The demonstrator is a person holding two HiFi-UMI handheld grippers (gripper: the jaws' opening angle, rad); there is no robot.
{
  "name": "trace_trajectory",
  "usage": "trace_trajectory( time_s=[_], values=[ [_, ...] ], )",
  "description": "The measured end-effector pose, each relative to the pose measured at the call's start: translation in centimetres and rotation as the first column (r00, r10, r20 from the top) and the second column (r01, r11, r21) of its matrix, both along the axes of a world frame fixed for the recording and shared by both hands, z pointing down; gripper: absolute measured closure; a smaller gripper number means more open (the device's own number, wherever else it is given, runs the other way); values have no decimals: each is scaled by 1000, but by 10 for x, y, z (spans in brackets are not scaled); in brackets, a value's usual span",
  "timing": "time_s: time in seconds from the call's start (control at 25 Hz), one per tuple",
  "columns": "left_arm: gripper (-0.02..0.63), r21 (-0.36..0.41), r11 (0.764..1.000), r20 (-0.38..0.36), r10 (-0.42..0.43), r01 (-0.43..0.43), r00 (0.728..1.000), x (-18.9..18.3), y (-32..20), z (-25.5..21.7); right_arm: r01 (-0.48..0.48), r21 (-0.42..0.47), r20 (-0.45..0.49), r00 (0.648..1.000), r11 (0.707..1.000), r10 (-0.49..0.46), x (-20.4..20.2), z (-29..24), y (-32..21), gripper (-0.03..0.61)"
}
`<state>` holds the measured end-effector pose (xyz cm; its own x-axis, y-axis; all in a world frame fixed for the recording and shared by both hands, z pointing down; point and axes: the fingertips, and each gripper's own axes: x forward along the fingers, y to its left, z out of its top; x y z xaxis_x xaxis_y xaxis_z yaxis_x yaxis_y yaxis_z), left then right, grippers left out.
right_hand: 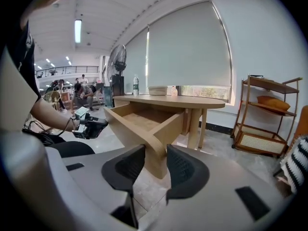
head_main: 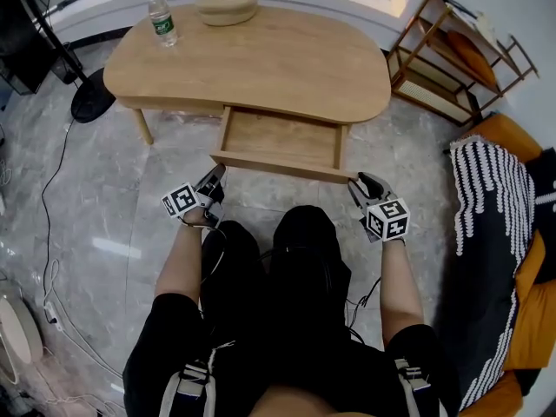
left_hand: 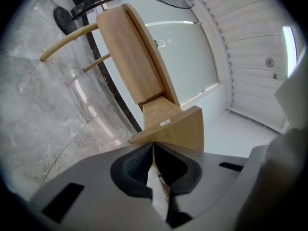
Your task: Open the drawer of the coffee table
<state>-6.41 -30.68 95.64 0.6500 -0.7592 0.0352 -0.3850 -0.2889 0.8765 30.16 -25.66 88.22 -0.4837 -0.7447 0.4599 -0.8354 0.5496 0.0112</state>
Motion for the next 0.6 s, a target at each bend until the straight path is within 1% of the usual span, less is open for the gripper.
trace_trajectory(
  time_s=[0.08,0.12,0.2,0.24,0.28,0.32,0.36,0.4,0.48,0.52,0.56,0.6],
  values=[
    [589,-8,1000,20,1,-1,1000,-2,1,1,-27,-4,26,999,1000,27,0,2,1,416],
    [589,-13,1000,51,-9,9,999,-6,3,2,-41,-5,37,998,999,42,0,2,2,414],
    [589,-13,999,158,-35,38,987,-16,7,4,-67,6,52,996,998,67,-1,-3,5,416],
    [589,-6,999,232,-47,50,972,-21,10,2,-80,20,63,995,997,78,-1,-9,7,419],
    [589,7,998,313,-56,57,948,-24,14,0,-92,37,76,993,995,89,-1,-17,10,439],
    [589,27,998,398,-63,57,915,-26,17,-5,-104,58,93,991,993,98,-1,-26,12,453],
    [589,54,997,482,-72,53,873,-28,20,-12,-115,81,110,988,990,106,-2,-36,14,465],
    [589,87,995,561,-87,45,823,-29,23,-22,-127,106,128,985,986,114,-4,-46,16,485],
    [589,162,987,693,-130,24,709,-31,28,-49,-158,159,165,977,975,132,-10,-70,17,524],
    [589,194,981,739,-154,11,656,-30,30,-64,-178,185,184,972,967,143,-13,-82,16,545],
    [589,219,976,770,-173,1,614,-27,31,-80,-198,209,203,967,958,156,-17,-95,15,566],
    [589,236,972,791,-188,-7,582,-24,31,-95,-218,227,218,961,949,168,-21,-107,12,566]
  ],
)
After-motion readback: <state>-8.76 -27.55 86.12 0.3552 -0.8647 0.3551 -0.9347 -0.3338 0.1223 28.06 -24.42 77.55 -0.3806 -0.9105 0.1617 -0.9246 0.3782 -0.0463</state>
